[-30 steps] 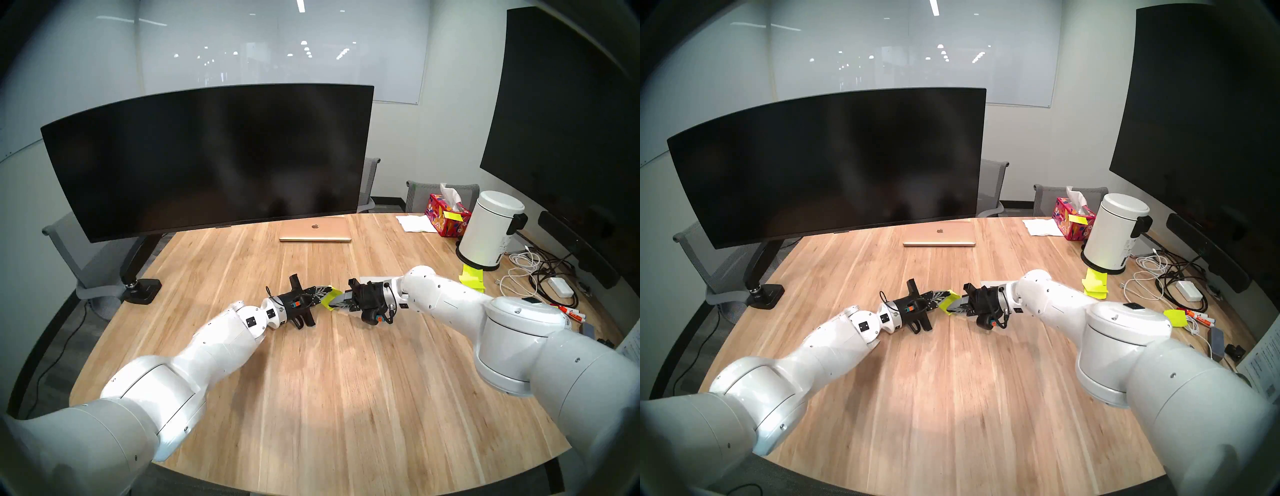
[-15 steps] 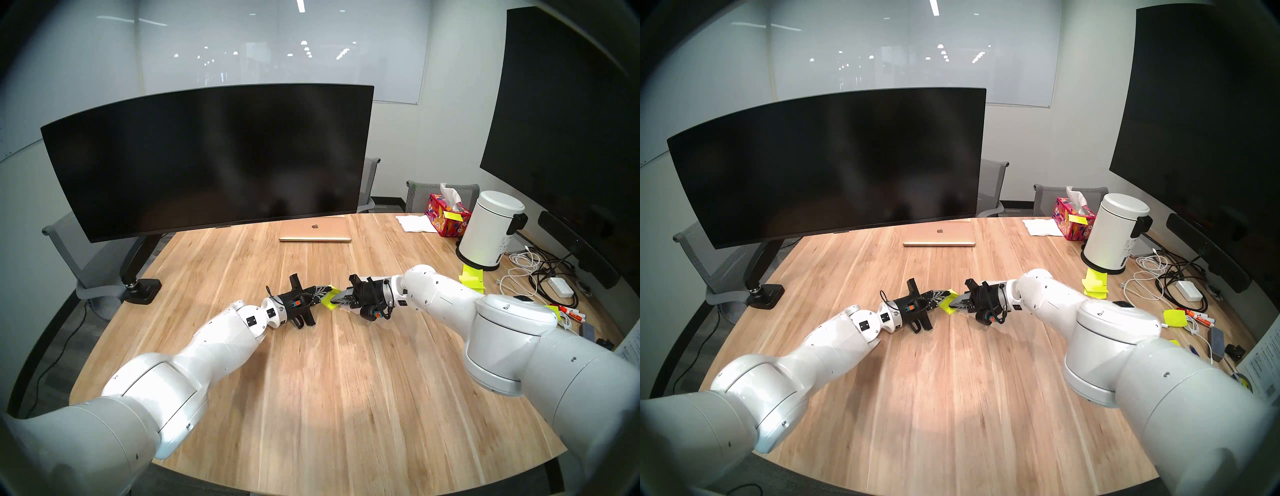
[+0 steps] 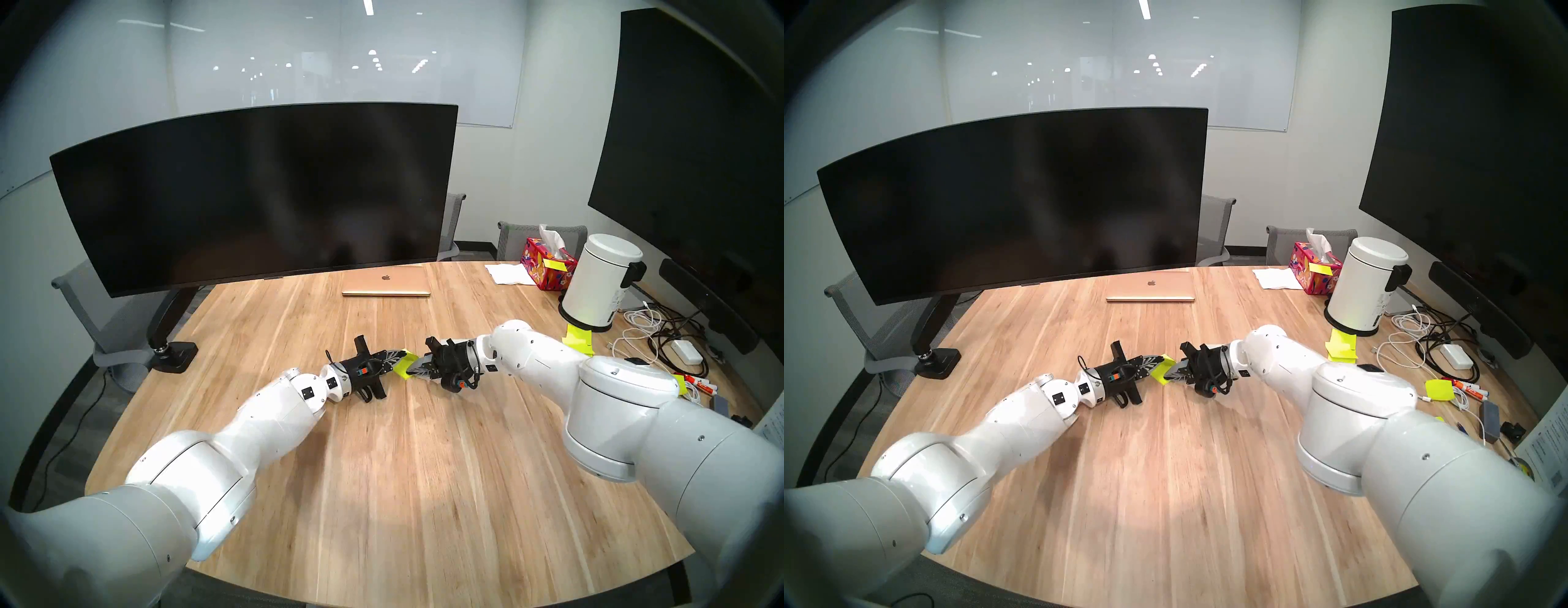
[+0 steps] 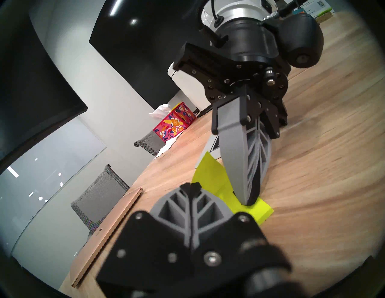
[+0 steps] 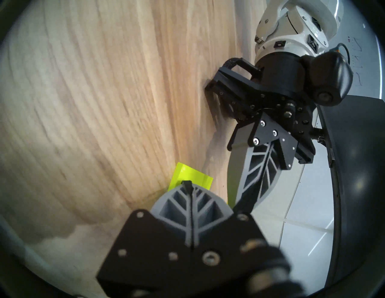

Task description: Peel one sticky note off the pad and stick it onto the monitor, then press it flat

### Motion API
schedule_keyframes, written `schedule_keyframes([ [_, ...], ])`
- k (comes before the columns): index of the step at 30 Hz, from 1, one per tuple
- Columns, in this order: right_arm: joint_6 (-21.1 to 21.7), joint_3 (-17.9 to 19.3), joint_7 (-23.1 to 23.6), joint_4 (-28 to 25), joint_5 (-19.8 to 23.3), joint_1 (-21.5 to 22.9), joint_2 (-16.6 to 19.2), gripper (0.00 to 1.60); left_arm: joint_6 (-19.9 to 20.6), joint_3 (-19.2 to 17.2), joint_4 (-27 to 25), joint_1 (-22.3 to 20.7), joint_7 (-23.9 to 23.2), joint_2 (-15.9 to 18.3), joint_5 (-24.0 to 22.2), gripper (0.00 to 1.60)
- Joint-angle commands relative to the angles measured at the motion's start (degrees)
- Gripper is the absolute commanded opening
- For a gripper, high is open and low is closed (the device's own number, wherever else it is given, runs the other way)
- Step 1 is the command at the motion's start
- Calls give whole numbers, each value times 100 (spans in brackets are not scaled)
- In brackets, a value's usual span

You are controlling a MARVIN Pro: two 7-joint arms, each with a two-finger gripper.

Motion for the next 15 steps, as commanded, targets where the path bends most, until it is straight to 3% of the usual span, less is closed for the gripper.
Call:
schedule_keyframes([
  [1, 114, -48, 260, 88, -40, -158, -29, 0, 21, 25, 191, 74, 4, 23, 25, 0],
  [15, 394, 83, 424, 120, 45, -266, -183, 0, 18, -12, 321, 44, -11, -18, -93, 0],
])
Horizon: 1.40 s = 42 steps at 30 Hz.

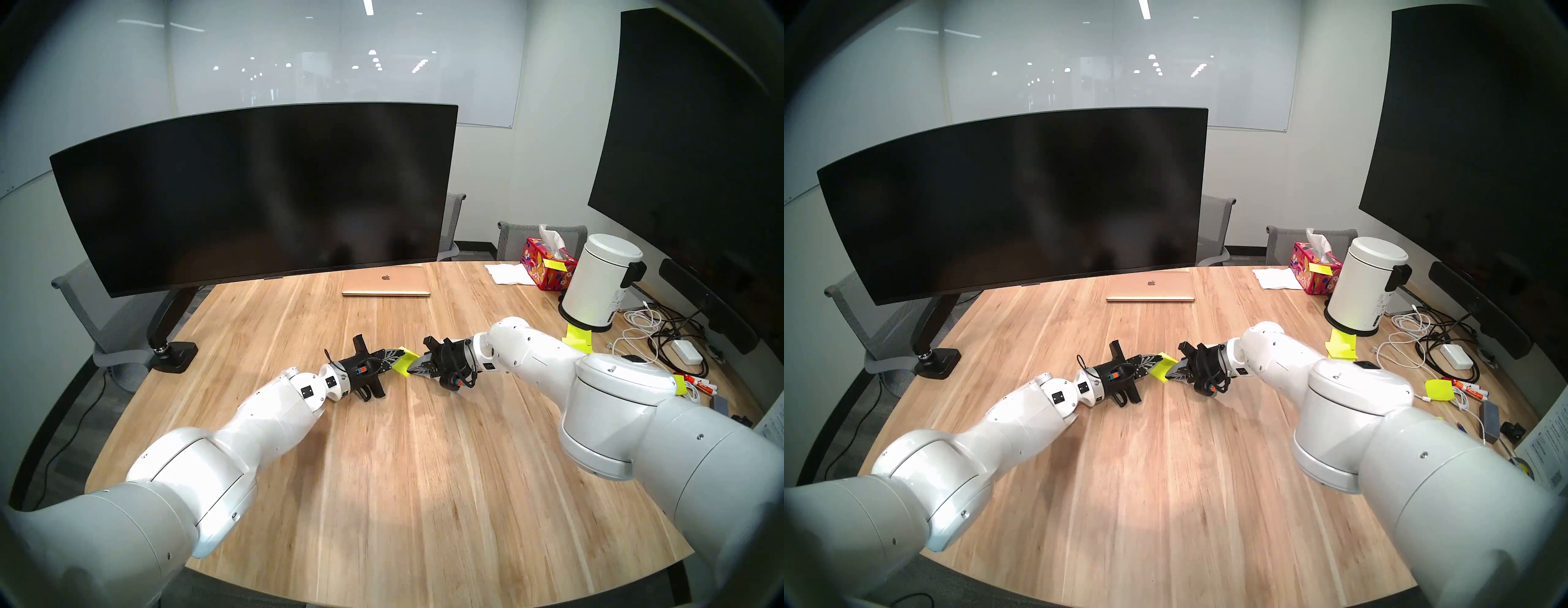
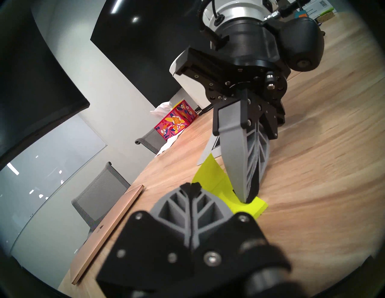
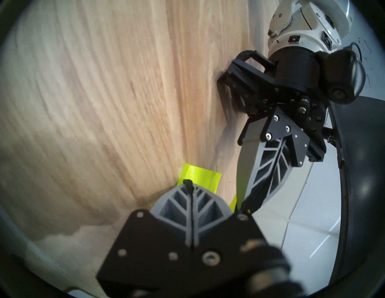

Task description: Peel one sticky note off the pad and stick it onto the monitor, then press it flat

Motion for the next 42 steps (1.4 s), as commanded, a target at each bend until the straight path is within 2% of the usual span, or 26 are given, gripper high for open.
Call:
schedule_keyframes([
  [1, 169, 23, 170, 54, 39, -314, -87, 0, -1, -7, 174, 99, -19, 16, -40, 0],
  [8, 265, 12, 196, 68, 52, -380, -85, 0, -73, -108, 100, 82, -108, 21, -249, 0],
  [12, 272, -2, 199, 70, 54, -380, -80, 0, -82, -357, 127, 105, -239, -60, -646, 0],
  [18, 278, -18, 197, 73, 52, -392, -77, 0, -94, -585, 91, 44, -479, -81, -1009, 0],
  [33, 281, -37, 180, 73, 23, -440, -80, 0, 121, -1055, 77, -19, -1093, -105, -1741, 0],
  [42, 286, -50, 181, 73, 9, -456, -83, 0, 310, -1230, 34, -12, -1396, -85, -1992, 0],
])
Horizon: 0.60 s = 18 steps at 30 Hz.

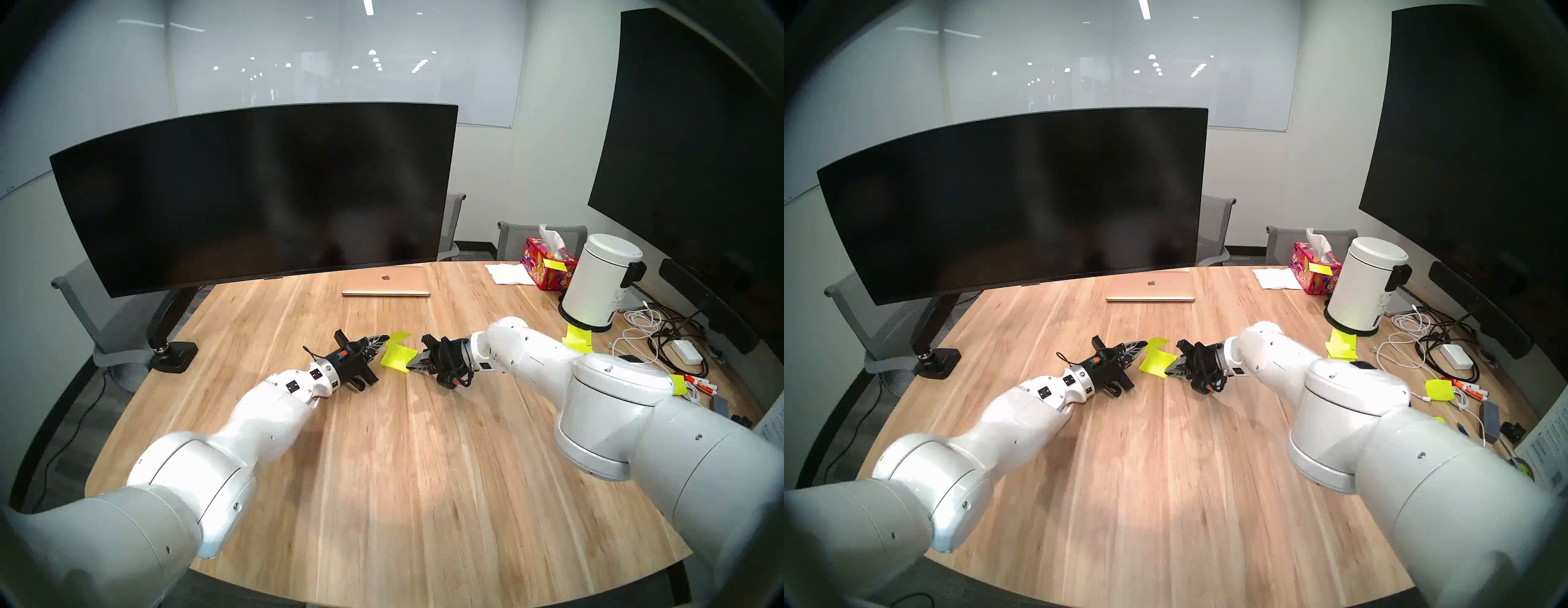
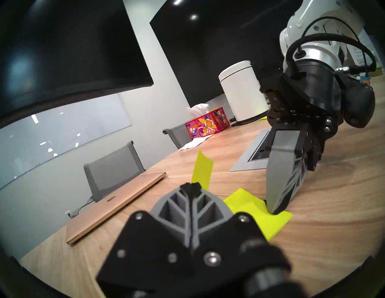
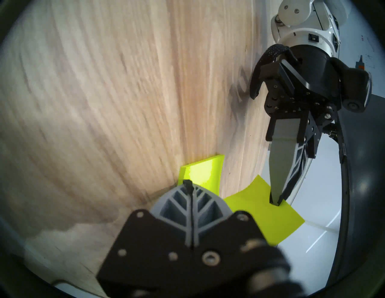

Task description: Peel one sticky note off the pad and stick it onto the monitor, then press it flat

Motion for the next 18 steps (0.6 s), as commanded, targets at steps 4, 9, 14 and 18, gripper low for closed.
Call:
schedule_keyframes([
  [4, 30, -82, 94, 30, -58, -448, -15, 0, 123, -191, -134, -74, -277, -20, -299, 0],
  [9, 42, -86, 89, 30, -62, -455, -9, 0, 187, -257, -163, -35, -404, -27, -393, 0],
  [14, 46, -88, 80, 30, -64, -462, -9, 0, 221, -315, -222, 48, -501, -25, -473, 0],
  [18, 58, -89, 72, 30, -66, -467, -8, 0, 210, -359, -291, 108, -539, 3, -515, 0],
])
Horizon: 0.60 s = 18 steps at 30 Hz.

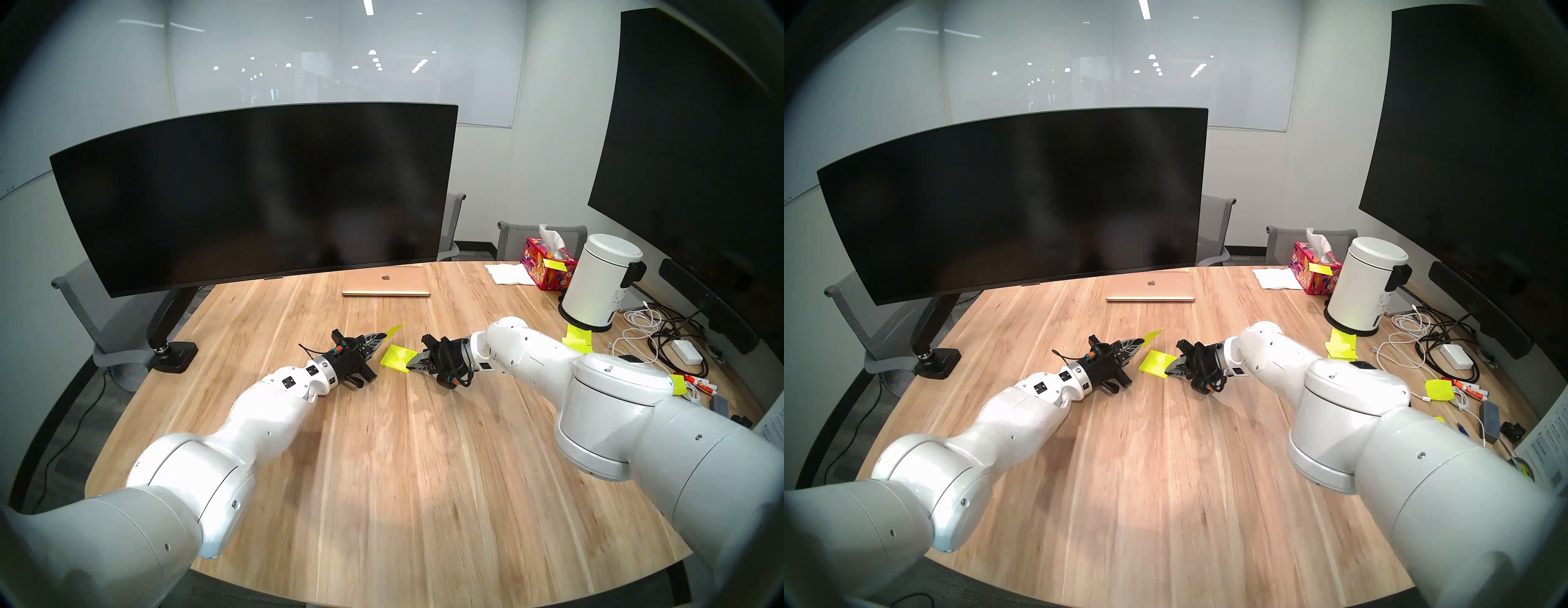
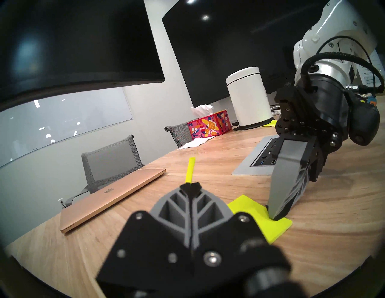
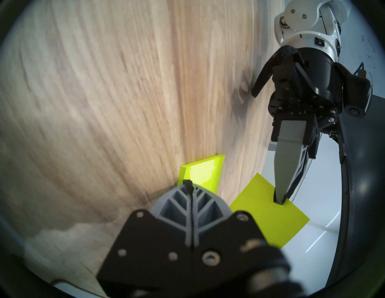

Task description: Peel one sticky note off the pad and stick it onto the monitor, then press it flat

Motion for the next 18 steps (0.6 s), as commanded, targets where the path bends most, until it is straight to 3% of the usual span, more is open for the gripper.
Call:
schedule_keyframes([
  [1, 41, -81, 78, 30, -56, -470, -3, 0, -89, -70, -211, 51, -41, 18, -95, 0],
  [18, 109, -26, -83, 32, -11, -497, 54, 0, -296, -79, -726, 372, -36, 205, -11, 0],
])
